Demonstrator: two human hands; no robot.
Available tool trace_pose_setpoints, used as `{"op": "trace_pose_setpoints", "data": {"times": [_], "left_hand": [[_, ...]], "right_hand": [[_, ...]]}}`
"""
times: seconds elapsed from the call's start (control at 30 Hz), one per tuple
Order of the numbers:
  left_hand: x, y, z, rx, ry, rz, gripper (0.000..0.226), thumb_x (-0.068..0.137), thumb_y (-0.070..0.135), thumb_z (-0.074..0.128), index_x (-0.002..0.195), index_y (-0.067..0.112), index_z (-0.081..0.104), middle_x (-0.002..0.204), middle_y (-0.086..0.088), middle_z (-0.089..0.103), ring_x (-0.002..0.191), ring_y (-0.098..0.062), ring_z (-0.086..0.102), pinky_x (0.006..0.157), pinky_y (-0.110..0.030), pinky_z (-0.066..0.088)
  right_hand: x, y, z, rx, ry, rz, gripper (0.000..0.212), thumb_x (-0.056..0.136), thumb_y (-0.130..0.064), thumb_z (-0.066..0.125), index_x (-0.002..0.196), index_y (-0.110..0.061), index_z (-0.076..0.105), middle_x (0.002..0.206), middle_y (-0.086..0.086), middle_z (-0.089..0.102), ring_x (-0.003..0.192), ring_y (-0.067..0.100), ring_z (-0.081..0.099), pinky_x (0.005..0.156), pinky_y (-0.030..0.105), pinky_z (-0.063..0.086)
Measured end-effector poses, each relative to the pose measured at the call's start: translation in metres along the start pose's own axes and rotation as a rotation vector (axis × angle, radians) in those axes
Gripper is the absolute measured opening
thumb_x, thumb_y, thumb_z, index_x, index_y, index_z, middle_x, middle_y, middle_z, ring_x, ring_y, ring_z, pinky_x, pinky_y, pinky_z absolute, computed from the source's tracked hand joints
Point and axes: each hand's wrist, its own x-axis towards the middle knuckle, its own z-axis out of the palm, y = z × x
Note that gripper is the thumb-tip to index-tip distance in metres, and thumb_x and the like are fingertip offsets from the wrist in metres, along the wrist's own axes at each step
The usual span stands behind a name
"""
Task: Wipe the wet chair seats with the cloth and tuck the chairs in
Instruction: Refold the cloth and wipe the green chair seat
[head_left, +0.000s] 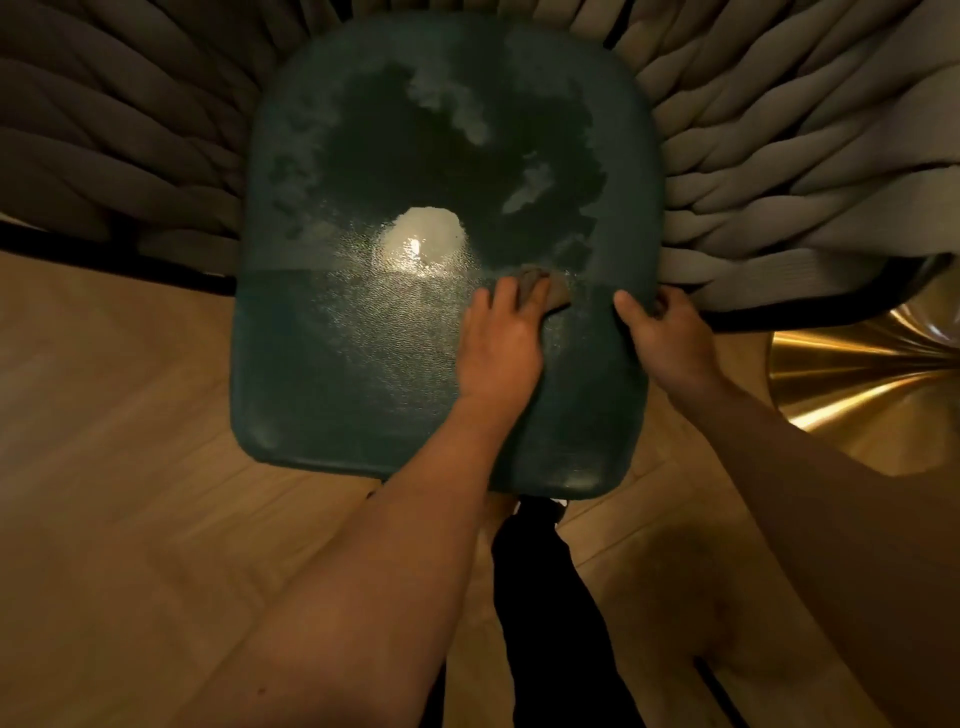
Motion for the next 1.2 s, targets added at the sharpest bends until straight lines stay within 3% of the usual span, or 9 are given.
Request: {"op": "trace_pose_setpoints", "data": {"times": [0.17, 0.27, 0.53, 0.7, 0.83, 1.03, 1.2], "left_hand": [[0.002, -0.067, -0.025, 0.058, 0.04, -0.042, 0.044, 0.086, 0.006, 0.056, 0.129, 0.012, 0.061, 0.107, -0.016, 0.058, 0.086, -0.033, 0.051, 0.07, -0.039, 0.045], [0.0, -0.106, -0.041, 0.087, 0.058, -0.091, 0.046, 0.083, 0.001, 0.059, 0.129, 0.01, 0.061, 0.105, -0.018, 0.058, 0.084, -0.035, 0.051, 0.069, -0.039, 0.044], [-0.003, -0.191, -0.073, 0.149, 0.111, -0.22, 0.053, 0.081, 0.009, 0.041, 0.131, 0.014, 0.061, 0.104, -0.022, 0.055, 0.083, -0.039, 0.05, 0.073, -0.043, 0.039], [-0.002, -0.237, -0.09, 0.19, 0.108, -0.304, 0.056, 0.08, 0.012, 0.039, 0.132, 0.018, 0.06, 0.104, -0.022, 0.056, 0.083, -0.041, 0.051, 0.075, -0.046, 0.042], [0.002, -0.243, -0.099, 0.169, 0.15, -0.354, 0.046, 0.085, 0.01, 0.046, 0.127, 0.018, 0.063, 0.107, -0.024, 0.058, 0.088, -0.043, 0.055, 0.074, -0.045, 0.045], [0.001, -0.231, -0.105, 0.237, 0.277, -0.286, 0.024, 0.086, 0.019, 0.057, 0.106, 0.018, 0.071, 0.116, -0.02, 0.055, 0.098, -0.04, 0.051, 0.083, -0.04, 0.041], [0.006, -0.225, -0.093, 0.148, 0.148, -0.381, 0.034, 0.089, 0.024, 0.054, 0.12, 0.018, 0.066, 0.105, -0.025, 0.057, 0.09, -0.041, 0.055, 0.077, -0.043, 0.042]], "right_hand": [[0.01, -0.013, 0.01, -0.116, 0.085, 0.025, 0.081, 0.084, -0.055, 0.077, 0.146, -0.013, 0.047, 0.145, 0.009, 0.057, 0.131, 0.033, 0.055, 0.107, 0.042, 0.048], [0.014, -0.022, 0.013, -0.169, 0.098, 0.034, 0.081, 0.083, -0.052, 0.08, 0.145, -0.01, 0.047, 0.146, 0.012, 0.056, 0.133, 0.036, 0.053, 0.107, 0.043, 0.046], [0.02, -0.022, 0.012, -0.237, 0.107, 0.039, 0.079, 0.081, -0.053, 0.081, 0.141, -0.01, 0.054, 0.143, 0.015, 0.059, 0.131, 0.04, 0.055, 0.106, 0.048, 0.048], [0.021, -0.02, 0.012, -0.232, 0.125, 0.064, 0.085, 0.075, -0.06, 0.082, 0.141, -0.013, 0.056, 0.143, 0.014, 0.06, 0.13, 0.041, 0.056, 0.106, 0.052, 0.048], [0.021, -0.02, 0.012, -0.219, 0.128, 0.081, 0.087, 0.074, -0.06, 0.083, 0.142, -0.013, 0.054, 0.144, 0.014, 0.059, 0.13, 0.041, 0.055, 0.106, 0.052, 0.048], [0.021, -0.019, 0.011, -0.188, 0.106, 0.078, 0.084, 0.077, -0.055, 0.083, 0.143, -0.014, 0.053, 0.145, 0.012, 0.059, 0.131, 0.038, 0.055, 0.108, 0.051, 0.047], [0.02, -0.017, 0.011, -0.17, 0.085, 0.069, 0.084, 0.078, -0.054, 0.083, 0.144, -0.014, 0.051, 0.146, 0.01, 0.058, 0.131, 0.037, 0.055, 0.108, 0.049, 0.047]]}}
